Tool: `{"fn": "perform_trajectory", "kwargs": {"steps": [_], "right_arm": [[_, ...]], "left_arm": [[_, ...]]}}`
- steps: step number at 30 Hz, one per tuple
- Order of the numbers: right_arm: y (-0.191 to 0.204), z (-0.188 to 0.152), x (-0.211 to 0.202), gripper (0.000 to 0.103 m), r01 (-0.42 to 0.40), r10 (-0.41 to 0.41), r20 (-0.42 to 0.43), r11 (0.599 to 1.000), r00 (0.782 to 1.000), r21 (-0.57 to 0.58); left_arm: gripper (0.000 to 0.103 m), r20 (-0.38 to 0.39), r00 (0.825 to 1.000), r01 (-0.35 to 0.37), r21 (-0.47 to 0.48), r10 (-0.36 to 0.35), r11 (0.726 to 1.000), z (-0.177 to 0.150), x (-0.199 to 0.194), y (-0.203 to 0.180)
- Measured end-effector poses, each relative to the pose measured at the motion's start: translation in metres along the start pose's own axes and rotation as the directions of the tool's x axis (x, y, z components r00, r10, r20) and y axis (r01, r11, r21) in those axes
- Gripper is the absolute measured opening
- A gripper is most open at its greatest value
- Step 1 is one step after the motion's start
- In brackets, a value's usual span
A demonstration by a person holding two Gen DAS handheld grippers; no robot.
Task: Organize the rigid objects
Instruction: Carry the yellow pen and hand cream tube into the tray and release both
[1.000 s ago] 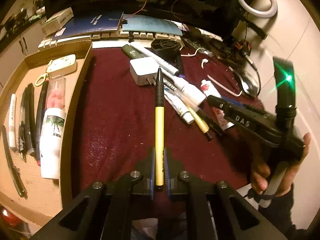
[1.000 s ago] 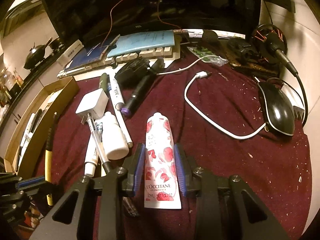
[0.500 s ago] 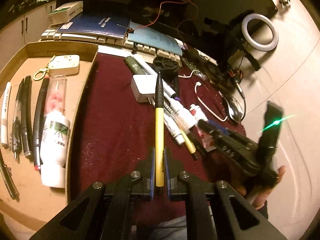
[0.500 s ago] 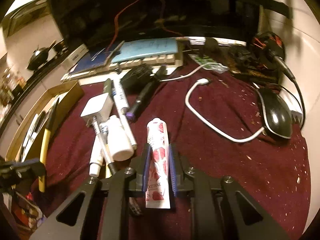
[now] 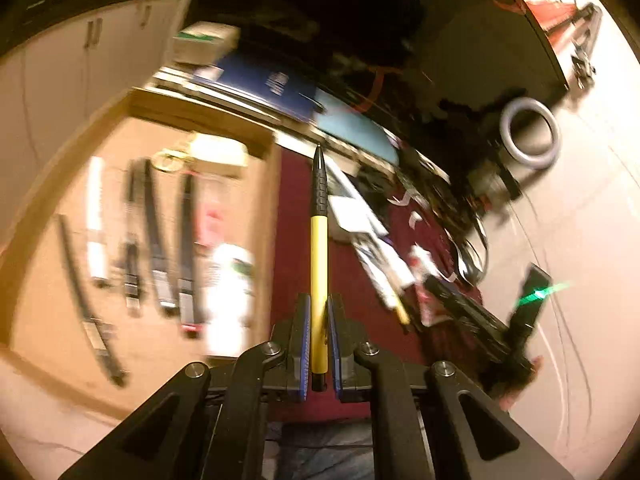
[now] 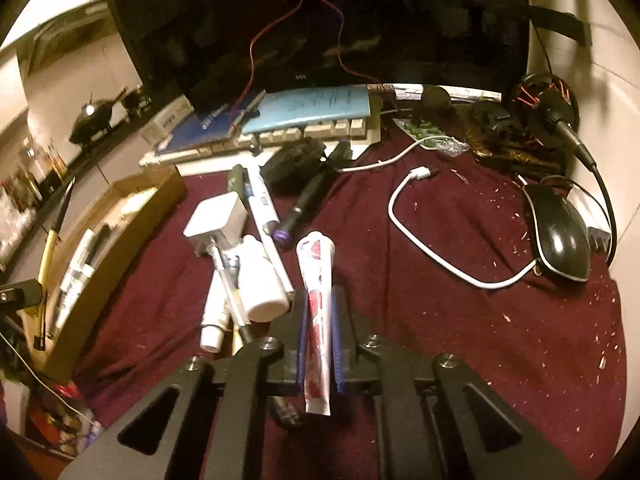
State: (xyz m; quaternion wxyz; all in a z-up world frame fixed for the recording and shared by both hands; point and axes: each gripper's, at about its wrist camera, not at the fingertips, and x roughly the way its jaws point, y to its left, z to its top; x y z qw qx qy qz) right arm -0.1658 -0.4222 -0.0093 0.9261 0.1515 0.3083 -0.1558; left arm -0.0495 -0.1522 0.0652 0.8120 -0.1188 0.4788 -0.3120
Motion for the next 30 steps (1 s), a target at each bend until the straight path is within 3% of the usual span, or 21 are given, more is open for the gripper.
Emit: {"fn": "perform_trajectory", "kwargs": {"steps": [4,6,9,12,17,23,30], "right_arm": [[0.021,0.009,-0.03,0.01,-0.058,0.056,0.082,0.998,0.995,0.024],[0.046,0.015,-0.044,0.01,-0.142,0.14,0.108,0.99,0.984,0.012],[0.083,0.022,-0.048,0.01,-0.24,0.241,0.102,0.971,0.965,-0.022],[0.127,0.03,-0.032,0.01,-0.349,0.352,0.043,0.936,0.935,-0.051],[0.182,0.041,0.009,0.01,-0.38,0.378,-0.042,0.92,0.925,-0.1],[0.221,0.061,0.064,0.01,-0.378,0.367,-0.113,0.921,0.923,-0.094],[0.253,0.085,0.126,0.01,-0.343,0.311,-0.258,0.935,0.915,-0.089]], "left_arm": [[0.007,0.029,0.998,-0.054,-0.051,0.055,0.997,0.01,-0.017,0.03],[0.007,0.038,0.997,-0.068,-0.074,0.071,0.995,0.013,-0.022,0.042],[0.007,0.052,0.993,-0.099,-0.112,0.106,0.989,0.021,-0.028,0.062],[0.007,0.048,0.989,-0.132,-0.135,0.139,0.982,0.03,-0.027,0.078],[0.007,-0.014,0.976,-0.216,-0.184,0.217,0.959,0.045,-0.005,0.112],[0.007,-0.059,0.967,-0.255,-0.16,0.249,0.954,0.058,0.019,0.122],[0.007,-0.094,0.959,-0.279,-0.159,0.267,0.947,0.061,0.029,0.134]]}}
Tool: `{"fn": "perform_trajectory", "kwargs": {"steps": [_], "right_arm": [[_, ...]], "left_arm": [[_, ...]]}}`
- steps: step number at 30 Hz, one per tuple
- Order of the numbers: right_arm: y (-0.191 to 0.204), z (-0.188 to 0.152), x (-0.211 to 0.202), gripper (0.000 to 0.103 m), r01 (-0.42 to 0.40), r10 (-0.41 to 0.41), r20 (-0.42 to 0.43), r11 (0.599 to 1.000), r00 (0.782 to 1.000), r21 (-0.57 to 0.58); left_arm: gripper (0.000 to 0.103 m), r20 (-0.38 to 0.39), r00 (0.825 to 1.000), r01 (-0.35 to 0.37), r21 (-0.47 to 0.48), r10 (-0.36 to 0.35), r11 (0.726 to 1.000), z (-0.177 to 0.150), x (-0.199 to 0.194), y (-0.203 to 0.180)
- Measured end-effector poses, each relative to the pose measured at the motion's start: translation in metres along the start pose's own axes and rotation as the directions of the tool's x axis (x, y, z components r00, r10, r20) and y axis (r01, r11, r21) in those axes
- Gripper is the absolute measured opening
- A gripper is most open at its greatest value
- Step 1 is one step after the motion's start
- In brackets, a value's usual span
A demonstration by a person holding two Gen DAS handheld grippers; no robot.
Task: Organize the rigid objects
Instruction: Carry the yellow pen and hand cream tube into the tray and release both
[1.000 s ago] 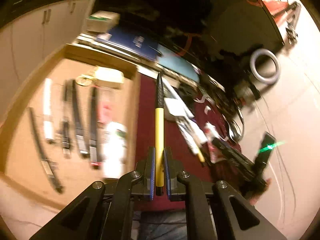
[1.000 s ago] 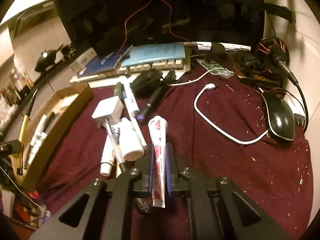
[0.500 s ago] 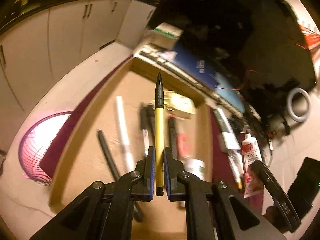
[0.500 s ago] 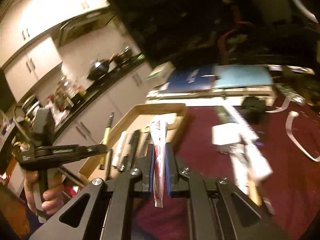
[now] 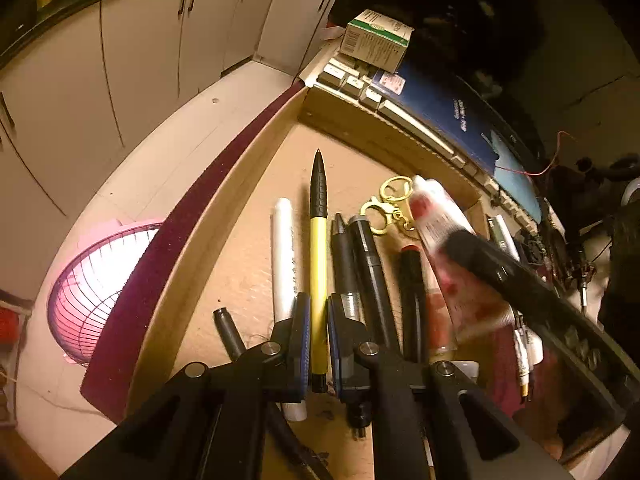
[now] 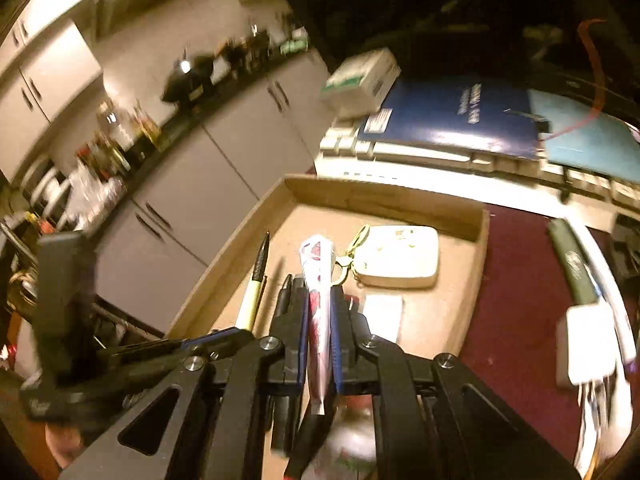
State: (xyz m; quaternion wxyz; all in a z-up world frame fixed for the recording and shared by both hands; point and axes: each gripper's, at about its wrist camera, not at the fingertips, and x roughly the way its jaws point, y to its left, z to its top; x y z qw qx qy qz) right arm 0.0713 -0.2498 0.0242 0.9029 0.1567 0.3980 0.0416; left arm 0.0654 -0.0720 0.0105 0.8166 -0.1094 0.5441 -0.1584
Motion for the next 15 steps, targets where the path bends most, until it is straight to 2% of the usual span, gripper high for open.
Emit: {"fn": "perform_trajectory", "kwargs": {"steps": [8,12,15], "right_arm": [[0.0,0.007,0.027,0.01,0.01,-0.008,-0.072,1.0,0.997,0.022],[0.001,0.005,0.033,0.014,0.028,-0.026,-0.092,0.999,0.995,0.021],[-0.002,0.004,0.038,0.016,0.014,-0.01,-0.118,1.0,0.993,0.027]], "left_arm": [[0.007,-0.016,1.0,-0.023,-0.001,0.023,1.0,0.001,0.004,0.001],[0.007,-0.007,0.999,-0.05,0.028,0.05,0.998,-0.001,0.005,-0.004],[0.008,-0.005,0.999,-0.039,0.046,0.039,0.998,-0.004,0.003,-0.008]]}}
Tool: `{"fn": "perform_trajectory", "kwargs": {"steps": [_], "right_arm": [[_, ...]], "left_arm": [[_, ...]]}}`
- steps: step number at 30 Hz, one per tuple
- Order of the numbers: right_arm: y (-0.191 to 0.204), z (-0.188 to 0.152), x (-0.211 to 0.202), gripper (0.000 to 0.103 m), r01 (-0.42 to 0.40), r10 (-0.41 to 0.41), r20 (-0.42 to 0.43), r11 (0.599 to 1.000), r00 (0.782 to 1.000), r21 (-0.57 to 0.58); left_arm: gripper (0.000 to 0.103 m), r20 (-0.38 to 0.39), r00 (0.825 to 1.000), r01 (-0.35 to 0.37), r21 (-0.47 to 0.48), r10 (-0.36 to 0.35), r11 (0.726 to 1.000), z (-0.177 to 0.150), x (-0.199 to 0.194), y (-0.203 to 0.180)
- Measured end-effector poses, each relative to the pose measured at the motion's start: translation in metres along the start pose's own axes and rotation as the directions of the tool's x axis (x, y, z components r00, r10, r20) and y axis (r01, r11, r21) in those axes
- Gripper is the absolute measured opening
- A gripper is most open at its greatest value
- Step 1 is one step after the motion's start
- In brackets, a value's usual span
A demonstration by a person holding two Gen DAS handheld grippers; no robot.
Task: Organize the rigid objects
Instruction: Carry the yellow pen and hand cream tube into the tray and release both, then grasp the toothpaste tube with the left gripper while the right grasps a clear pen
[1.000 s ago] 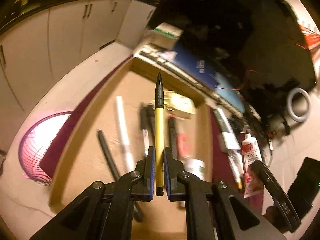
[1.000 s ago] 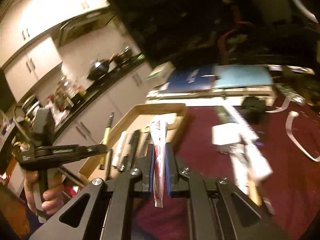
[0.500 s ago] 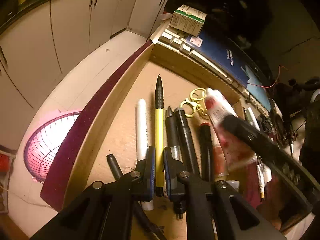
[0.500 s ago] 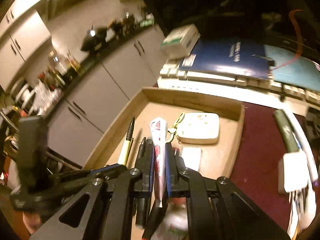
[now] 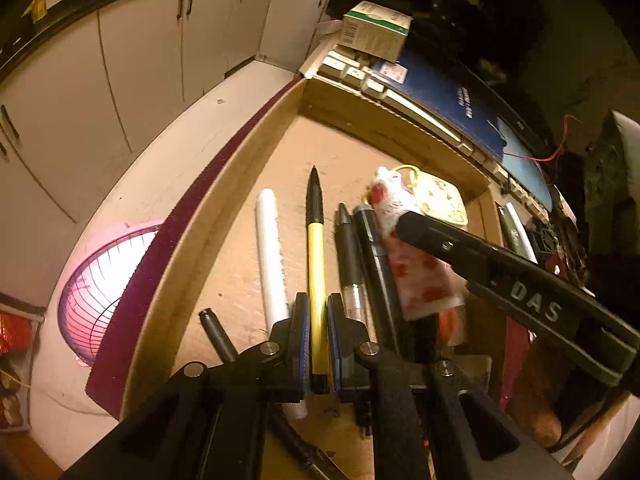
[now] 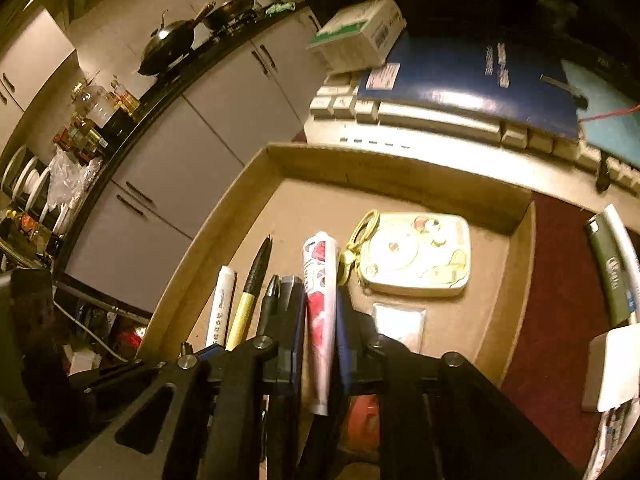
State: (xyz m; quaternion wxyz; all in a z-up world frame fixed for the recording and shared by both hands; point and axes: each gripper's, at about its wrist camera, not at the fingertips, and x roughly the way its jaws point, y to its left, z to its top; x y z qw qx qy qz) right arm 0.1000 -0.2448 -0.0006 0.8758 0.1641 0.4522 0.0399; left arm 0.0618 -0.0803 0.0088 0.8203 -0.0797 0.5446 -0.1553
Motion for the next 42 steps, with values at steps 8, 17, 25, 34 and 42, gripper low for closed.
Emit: {"fn": "perform_trajectory", "kwargs": {"steps": [8,17,25,34,42], "right_arm": [[-0.01,-0.018,-0.048,0.031,-0.059,0.06,0.091,0.998,0.994,-0.012],[-0.079,-0.115,-0.138,0.048,-0.095,0.089,0.231,0.995,0.969,0.013],[-0.16,-0.164,-0.19,0.048,0.015,-0.053,0.283,0.99,0.958,0.137],[-0.179,-0.173,-0.169,0.032,0.08,-0.11,0.184,0.984,0.977,0.16],[-0.175,-0.178,-0.165,0.01,0.065,-0.09,0.18,0.987,0.98,0.144]], "left_arm": [[0.042,0.086,0.996,-0.002,0.035,-0.001,0.999,-0.016,-0.03,-0.016],[0.06,0.136,0.978,0.126,0.228,-0.159,0.966,-0.071,-0.058,-0.103],[0.065,0.039,0.98,0.171,0.331,-0.195,0.928,-0.095,-0.035,-0.164],[0.065,-0.039,0.977,0.211,0.305,-0.209,0.929,-0.107,-0.012,-0.182],[0.065,-0.083,0.979,0.202,0.327,-0.184,0.923,-0.106,0.008,-0.199]]}}
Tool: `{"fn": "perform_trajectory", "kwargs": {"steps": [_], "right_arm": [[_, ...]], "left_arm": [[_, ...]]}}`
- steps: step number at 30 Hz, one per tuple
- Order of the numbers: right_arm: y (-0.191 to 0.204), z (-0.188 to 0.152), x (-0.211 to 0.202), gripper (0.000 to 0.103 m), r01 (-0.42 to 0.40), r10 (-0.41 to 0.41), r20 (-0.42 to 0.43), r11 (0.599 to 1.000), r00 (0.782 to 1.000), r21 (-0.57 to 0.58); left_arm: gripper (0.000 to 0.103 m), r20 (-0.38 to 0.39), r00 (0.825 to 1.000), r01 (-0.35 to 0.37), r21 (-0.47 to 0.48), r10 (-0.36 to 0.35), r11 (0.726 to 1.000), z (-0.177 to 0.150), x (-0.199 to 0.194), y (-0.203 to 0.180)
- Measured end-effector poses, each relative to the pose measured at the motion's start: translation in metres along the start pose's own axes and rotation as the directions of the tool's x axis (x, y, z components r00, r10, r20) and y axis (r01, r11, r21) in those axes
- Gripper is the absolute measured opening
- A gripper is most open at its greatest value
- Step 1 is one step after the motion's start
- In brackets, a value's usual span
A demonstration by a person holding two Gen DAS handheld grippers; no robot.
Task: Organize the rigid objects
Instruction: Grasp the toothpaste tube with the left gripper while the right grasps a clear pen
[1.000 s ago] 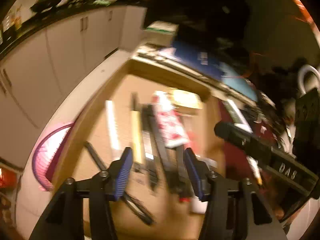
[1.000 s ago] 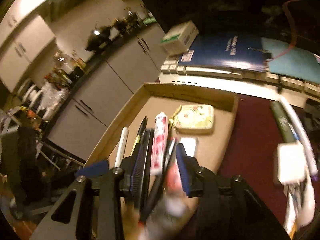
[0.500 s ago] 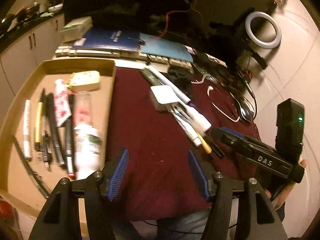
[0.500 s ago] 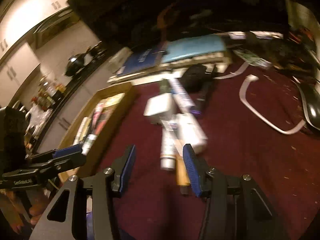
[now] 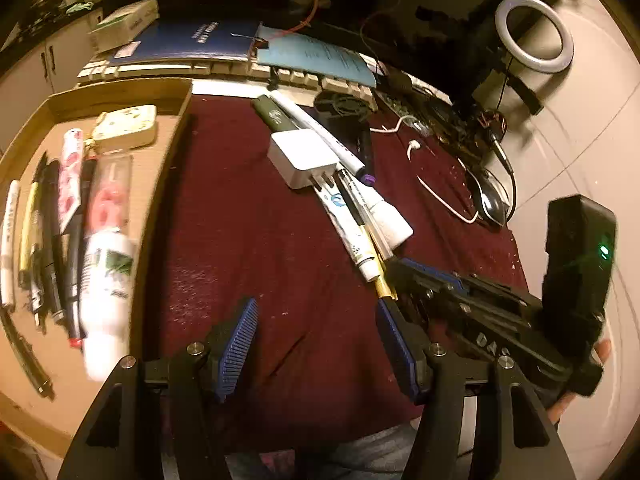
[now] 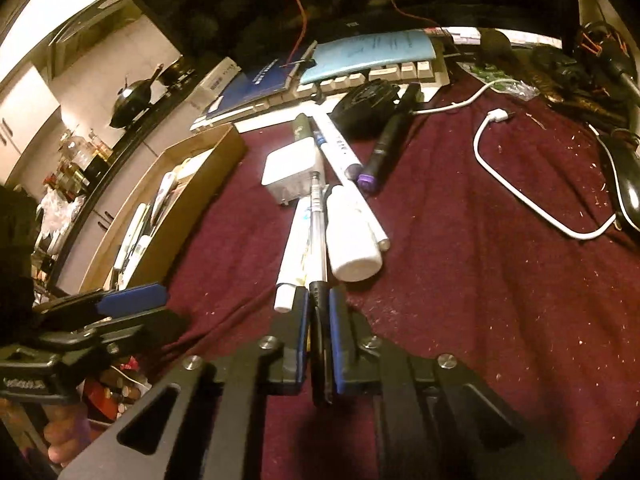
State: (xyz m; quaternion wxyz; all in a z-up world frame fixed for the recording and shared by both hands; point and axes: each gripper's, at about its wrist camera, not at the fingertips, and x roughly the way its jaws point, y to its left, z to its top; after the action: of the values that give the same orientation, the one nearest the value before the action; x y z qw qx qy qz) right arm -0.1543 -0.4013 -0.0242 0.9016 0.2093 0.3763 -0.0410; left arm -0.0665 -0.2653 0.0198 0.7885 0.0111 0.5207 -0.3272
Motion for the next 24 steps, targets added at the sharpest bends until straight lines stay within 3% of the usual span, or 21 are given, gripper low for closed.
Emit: {"fn": "perform_trajectory", "kwargs": {"steps": [6,11,14,16,17,20,24], "right_arm": [[0.001,-0.01,-0.013,0.01,0.045,-0.045,0.011,0.998,0.999,-0.034],[0.002,-0.017,-0.016,0.01,0.097,-0.097,0.013,0.994,0.995,-0.059],[-0.001,-0.018,-0.019,0.01,0.089,-0.087,0.034,0.995,0.996,-0.049],[-0.005,-0.017,-0.019,0.01,0.07,-0.068,0.031,0.997,0.997,-0.043],[-0.007,-0.017,-0.018,0.01,0.062,-0.061,0.029,0.997,0.998,-0.042],[-0.01,-0.017,-0.015,0.01,0.036,-0.035,0.018,0.999,0.999,-0.041],[-0.012,-0.016,-0.015,0.01,0.017,-0.016,0.023,0.998,1.0,-0.057]], "left_arm": [[0.065,-0.029,1.0,-0.005,0.05,0.006,0.999,0.015,0.019,-0.018],[0.064,-0.043,0.997,-0.056,0.094,0.06,0.994,0.033,0.039,-0.033],[0.052,-0.071,0.994,-0.073,0.095,0.08,0.993,0.04,0.055,-0.038],[0.038,-0.089,0.993,-0.073,0.103,0.083,0.992,0.043,0.064,-0.041],[0.037,-0.079,0.994,-0.072,0.102,0.08,0.992,0.044,0.063,-0.042],[0.02,-0.078,0.994,-0.067,0.116,0.076,0.991,0.044,0.056,-0.041],[0.017,-0.082,0.989,-0.106,0.153,0.12,0.982,0.033,0.051,-0.036]]}}
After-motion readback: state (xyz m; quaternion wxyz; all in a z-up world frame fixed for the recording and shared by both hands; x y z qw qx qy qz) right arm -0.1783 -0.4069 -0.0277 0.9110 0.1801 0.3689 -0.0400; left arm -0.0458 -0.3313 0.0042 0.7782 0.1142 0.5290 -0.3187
